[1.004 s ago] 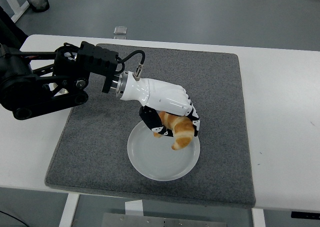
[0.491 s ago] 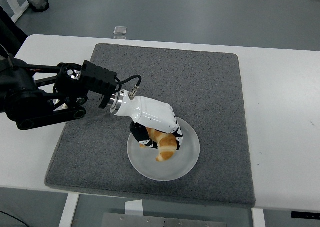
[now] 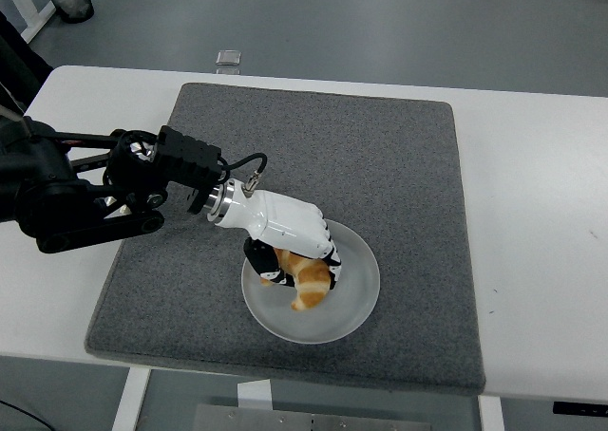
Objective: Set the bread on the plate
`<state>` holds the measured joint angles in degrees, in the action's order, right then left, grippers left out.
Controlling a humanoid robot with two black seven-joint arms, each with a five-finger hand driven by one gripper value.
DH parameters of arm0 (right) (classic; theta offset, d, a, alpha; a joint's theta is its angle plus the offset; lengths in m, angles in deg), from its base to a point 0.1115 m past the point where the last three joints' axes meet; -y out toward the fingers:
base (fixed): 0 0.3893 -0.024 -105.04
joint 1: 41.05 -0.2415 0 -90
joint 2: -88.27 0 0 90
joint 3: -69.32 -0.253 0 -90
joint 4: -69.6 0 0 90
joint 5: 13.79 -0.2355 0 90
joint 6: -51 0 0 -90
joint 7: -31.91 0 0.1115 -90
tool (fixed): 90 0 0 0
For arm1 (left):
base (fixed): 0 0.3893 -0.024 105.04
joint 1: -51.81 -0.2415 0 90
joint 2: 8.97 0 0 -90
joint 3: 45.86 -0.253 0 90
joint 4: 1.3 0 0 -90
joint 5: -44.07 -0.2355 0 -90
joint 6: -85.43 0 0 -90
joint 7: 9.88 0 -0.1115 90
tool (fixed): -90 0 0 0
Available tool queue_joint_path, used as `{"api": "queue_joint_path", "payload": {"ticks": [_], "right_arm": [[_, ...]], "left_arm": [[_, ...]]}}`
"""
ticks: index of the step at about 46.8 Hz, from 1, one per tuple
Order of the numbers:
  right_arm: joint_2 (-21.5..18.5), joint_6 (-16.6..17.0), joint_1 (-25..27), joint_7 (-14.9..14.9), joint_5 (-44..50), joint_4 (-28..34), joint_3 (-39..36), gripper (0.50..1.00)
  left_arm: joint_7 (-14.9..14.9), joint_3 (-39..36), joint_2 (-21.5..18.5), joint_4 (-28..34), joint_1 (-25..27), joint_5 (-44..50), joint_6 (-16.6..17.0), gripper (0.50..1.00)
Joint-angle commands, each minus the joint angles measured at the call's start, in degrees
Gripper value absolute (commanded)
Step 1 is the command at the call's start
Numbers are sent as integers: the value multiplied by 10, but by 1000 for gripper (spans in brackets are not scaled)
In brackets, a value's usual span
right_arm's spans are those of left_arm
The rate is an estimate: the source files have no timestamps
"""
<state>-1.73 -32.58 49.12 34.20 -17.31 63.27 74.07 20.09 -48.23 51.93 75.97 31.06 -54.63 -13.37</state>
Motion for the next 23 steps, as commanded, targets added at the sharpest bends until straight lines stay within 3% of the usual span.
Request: {"api": "queue_joint_path", "payload": {"ticks": [1, 10, 11, 13, 14, 17, 21, 23], "right_arm": [[0, 0, 0, 0, 0, 0, 0, 954], [0, 0, 0, 0, 0, 0, 0, 952], [0, 0, 0, 0, 0, 0, 0, 952], [0, 0, 0, 0, 0, 0, 0, 952], [0, 0, 0, 0, 0, 0, 0, 952], [0, 0, 0, 0, 0, 0, 0, 952], [0, 1, 0, 0, 0, 0, 0, 952], [0, 0, 0, 0, 0, 0, 0, 952]], "left_arm": [[0, 1, 1, 0, 0, 2, 1, 500], [0, 1, 1, 0, -11, 8, 1, 500], [0, 2, 1, 0, -12, 9, 1, 531], [0, 2, 1, 0, -13, 10, 0, 681], [0, 2, 1, 1, -13, 10, 1, 724], [-1, 2, 1, 1, -15, 11, 0, 780], [-1, 2, 1, 1, -15, 14, 1, 913], [-1, 3, 1, 1, -15, 20, 1, 928]]}}
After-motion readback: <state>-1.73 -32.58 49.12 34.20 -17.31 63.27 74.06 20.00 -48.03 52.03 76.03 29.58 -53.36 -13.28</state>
